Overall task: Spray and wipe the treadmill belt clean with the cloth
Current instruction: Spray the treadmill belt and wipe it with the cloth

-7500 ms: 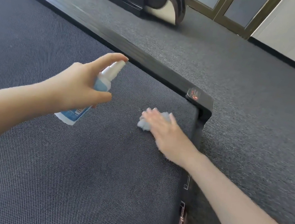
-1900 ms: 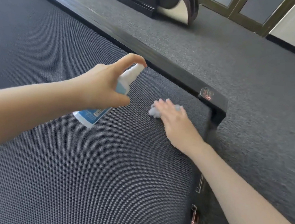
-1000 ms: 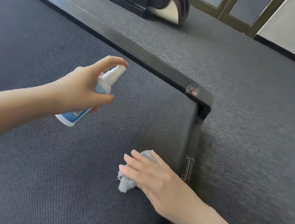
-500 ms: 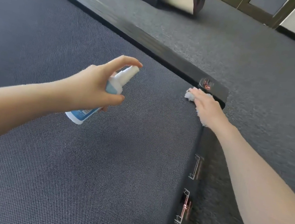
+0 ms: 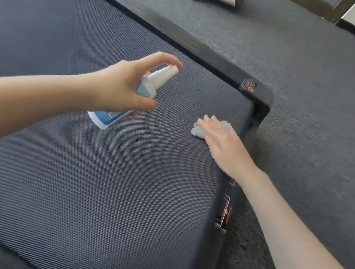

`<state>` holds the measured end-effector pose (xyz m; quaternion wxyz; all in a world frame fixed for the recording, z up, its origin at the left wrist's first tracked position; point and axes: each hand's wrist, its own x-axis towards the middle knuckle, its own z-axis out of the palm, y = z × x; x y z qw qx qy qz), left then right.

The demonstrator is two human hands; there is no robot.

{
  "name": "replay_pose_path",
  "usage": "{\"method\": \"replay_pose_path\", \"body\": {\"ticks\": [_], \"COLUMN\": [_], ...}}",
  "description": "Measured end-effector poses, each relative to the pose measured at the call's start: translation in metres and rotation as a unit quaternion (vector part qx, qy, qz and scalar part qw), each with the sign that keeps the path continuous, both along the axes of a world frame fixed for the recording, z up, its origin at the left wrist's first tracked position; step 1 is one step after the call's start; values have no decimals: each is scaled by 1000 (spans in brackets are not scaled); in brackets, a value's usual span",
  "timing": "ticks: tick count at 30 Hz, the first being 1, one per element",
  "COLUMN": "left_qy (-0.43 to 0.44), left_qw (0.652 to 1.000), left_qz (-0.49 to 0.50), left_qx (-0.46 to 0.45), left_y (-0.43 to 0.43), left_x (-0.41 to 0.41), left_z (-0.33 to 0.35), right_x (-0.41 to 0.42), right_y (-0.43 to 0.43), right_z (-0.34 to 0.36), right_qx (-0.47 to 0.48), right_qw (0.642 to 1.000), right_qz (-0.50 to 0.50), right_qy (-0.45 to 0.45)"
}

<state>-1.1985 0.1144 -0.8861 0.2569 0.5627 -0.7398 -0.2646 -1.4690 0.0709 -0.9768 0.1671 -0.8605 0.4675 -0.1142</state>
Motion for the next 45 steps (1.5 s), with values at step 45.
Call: {"method": "replay_pose_path", "body": {"ticks": [45], "left_qy": [131], "left_qw": [989], "left_qz": [58], "left_qx": [-19], "left_y": [94], "left_x": [76], "left_z": [4], "right_x": [111], "right_y": [188], "right_z": [4], "right_qx": [-45], "right_qw": [959], "right_qz": [276], "right_qy": [44]}}
